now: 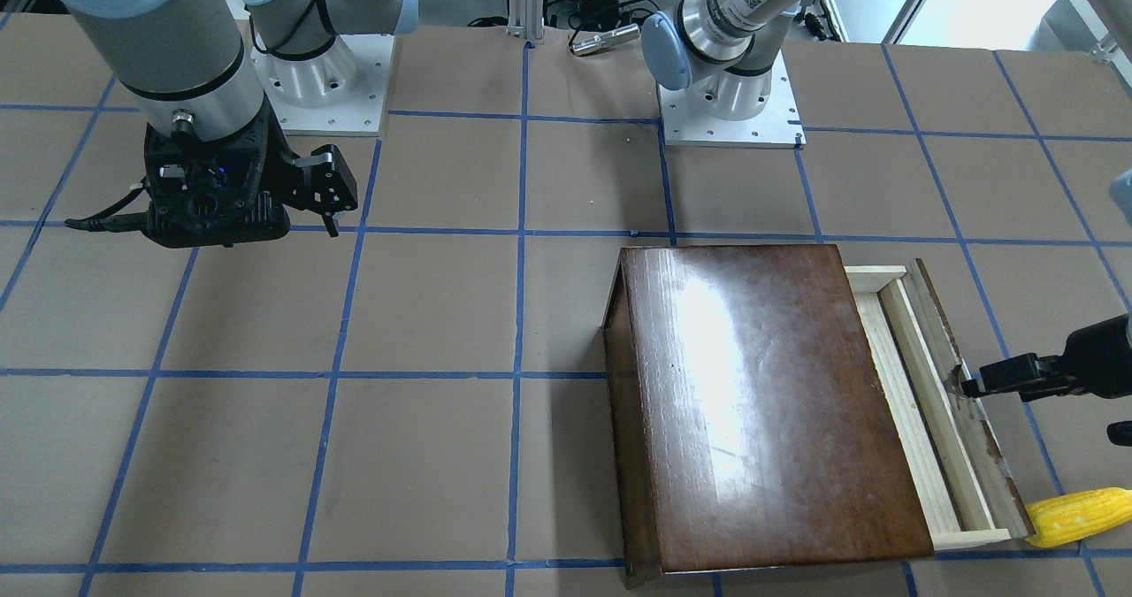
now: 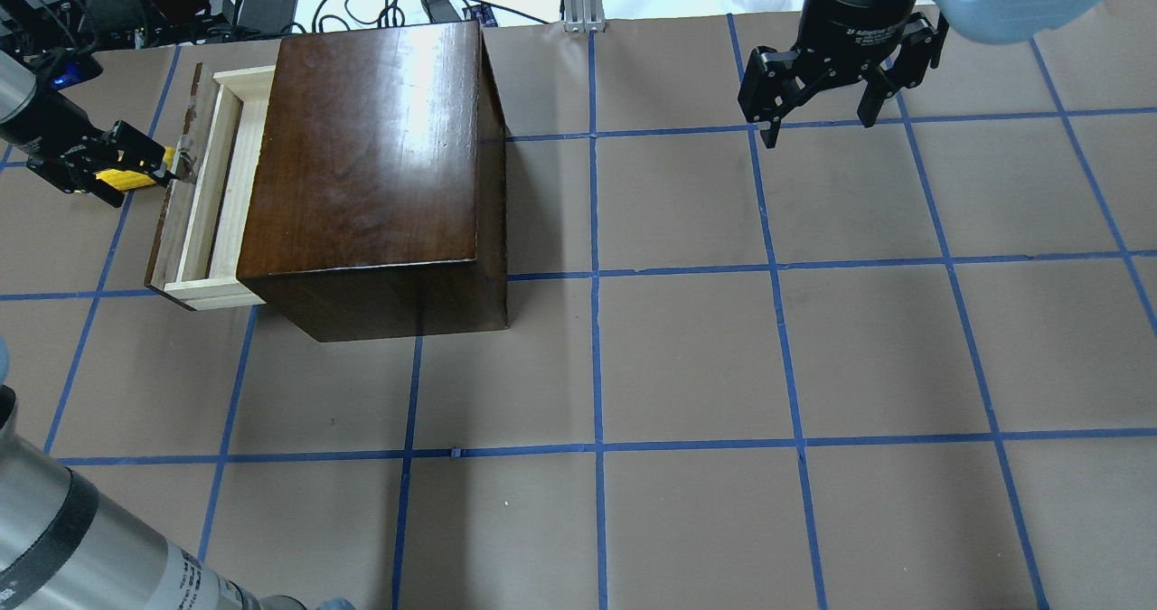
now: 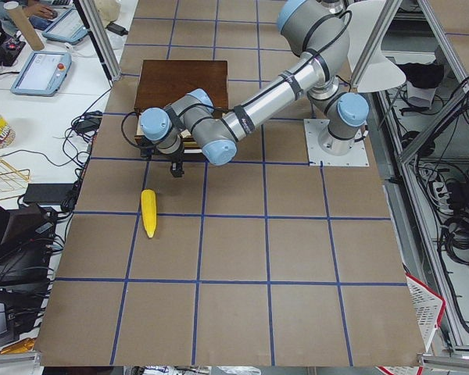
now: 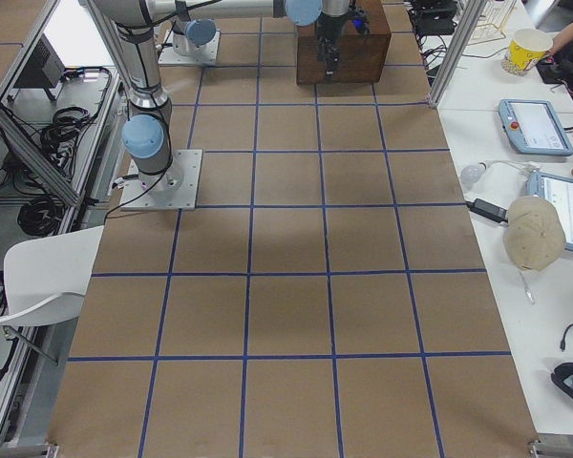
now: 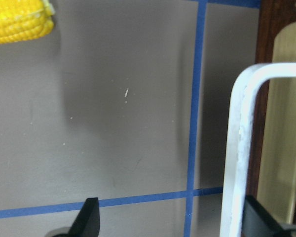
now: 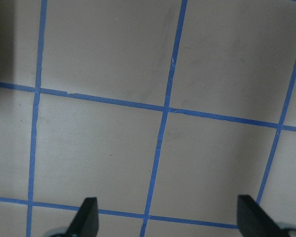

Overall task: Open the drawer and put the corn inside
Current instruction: 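Release the handle and move the left gripper over the yellow corn, then lower the left gripper and grasp the yellow corn cob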

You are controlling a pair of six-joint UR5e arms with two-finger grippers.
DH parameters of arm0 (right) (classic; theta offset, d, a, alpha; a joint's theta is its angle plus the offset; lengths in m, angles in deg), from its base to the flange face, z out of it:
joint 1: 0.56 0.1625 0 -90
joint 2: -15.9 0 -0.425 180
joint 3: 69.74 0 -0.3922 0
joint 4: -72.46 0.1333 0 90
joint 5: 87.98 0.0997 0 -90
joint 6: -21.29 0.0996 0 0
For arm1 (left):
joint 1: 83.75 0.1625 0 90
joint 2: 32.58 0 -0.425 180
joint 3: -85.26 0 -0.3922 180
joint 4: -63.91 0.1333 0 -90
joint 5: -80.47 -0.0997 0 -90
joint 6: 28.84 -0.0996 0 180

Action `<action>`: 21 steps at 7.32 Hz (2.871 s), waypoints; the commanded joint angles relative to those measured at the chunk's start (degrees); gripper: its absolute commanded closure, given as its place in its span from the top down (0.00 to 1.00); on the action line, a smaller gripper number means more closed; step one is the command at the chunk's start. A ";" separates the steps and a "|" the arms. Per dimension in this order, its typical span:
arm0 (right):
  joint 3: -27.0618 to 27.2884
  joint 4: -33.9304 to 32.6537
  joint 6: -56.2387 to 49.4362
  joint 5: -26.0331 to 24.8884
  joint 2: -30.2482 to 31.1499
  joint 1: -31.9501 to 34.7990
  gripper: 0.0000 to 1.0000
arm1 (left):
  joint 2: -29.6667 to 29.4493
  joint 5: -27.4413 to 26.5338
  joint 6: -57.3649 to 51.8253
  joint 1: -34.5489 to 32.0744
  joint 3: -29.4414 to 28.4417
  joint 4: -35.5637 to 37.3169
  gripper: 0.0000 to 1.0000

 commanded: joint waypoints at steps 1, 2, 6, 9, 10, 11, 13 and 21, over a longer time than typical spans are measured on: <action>0.00 0.00 -0.06 0.00 0.00 0.00 1.00 | 0.08 -0.15 -0.09 0.10 -0.79 -0.10 1.00; 0.00 0.00 0.02 0.00 0.00 0.00 1.00 | -0.09 -0.33 -0.26 0.10 -2.28 -0.36 1.00; 0.00 0.00 0.02 0.00 0.00 0.00 1.00 | -1.40 -9.53 -20.39 0.18 -6.33 4.26 1.00; 0.00 0.00 -0.07 0.00 0.00 0.00 1.00 | -6.05 -12.18 -38.08 0.18 -6.77 14.89 1.00; 0.00 0.00 -0.07 0.00 0.00 0.00 1.00 | -7.81 -12.19 -43.45 0.18 -6.77 17.72 1.00; 0.00 0.00 -0.07 0.00 0.00 0.00 1.00 | -9.22 -12.19 -48.90 0.18 -6.86 19.92 1.00; 0.00 0.00 -0.06 0.00 0.00 0.00 1.00 | -12.91 -11.49 -59.72 0.18 -10.71 21.26 1.00; 0.00 0.00 -0.07 0.00 0.00 0.00 1.00 | -19.86 -10.00 -78.22 0.54 -14.77 21.35 1.00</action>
